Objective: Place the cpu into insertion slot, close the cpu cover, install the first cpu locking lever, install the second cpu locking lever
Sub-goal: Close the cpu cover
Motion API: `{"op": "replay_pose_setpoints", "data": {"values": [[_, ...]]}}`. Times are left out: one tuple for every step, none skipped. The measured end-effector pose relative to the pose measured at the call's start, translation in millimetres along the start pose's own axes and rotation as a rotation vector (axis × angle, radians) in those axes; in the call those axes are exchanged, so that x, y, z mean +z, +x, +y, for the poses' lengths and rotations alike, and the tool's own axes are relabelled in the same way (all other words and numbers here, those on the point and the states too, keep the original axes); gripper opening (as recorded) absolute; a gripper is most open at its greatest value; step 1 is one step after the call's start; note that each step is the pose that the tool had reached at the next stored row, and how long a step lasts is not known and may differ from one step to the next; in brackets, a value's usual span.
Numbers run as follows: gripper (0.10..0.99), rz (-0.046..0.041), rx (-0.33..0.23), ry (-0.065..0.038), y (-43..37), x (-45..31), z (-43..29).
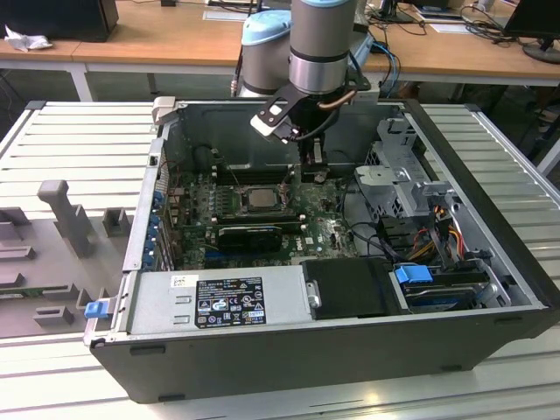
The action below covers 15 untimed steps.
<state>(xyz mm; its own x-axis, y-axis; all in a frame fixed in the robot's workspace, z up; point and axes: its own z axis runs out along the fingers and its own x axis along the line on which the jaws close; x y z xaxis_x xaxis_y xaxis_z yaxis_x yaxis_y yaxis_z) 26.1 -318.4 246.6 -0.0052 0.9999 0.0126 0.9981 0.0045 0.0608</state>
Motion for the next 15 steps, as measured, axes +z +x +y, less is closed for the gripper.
{"op": "replay_pose_setpoints", "data": {"values": [[0.106,0.0,0.0,0.0,0.0,-0.2,-2.8],[0.106,0.0,0.0,0.0,0.0,-0.3,-5.9],[0.106,0.0001,0.0,0.0,0.1,-0.5,-10.4],[0.106,0.0,0.0,0.0,0.1,-0.8,-15.2],[0.106,0.0,0.0,0.0,0.1,-0.9,-18.0],[0.106,0.0,0.0,0.0,0.1,-1.0,-21.0],[0.106,0.0,0.0,0.0,0.2,-1.3,-27.4],[0.106,0.0001,0.0,0.0,0.2,-1.3,-30.5],[0.106,0.0002,0.0,0.0,0.2,-1.4,-33.5],[0.106,0.0002,0.0,0.0,0.2,-1.4,-37.4],[0.106,0.0002,0.0,0.0,0.2,-1.0,-39.7],[0.106,0.0001,0.0,0.0,0.2,1.8,-44.1],[0.106,0.0,-0.001,0.0,0.2,5.7,-47.9],[0.106,0.0002,-0.001,0.0,0.1,7.4,-49.3],[0.106,0.0002,-0.002,0.001,0.1,8.5,-50.3]]}}
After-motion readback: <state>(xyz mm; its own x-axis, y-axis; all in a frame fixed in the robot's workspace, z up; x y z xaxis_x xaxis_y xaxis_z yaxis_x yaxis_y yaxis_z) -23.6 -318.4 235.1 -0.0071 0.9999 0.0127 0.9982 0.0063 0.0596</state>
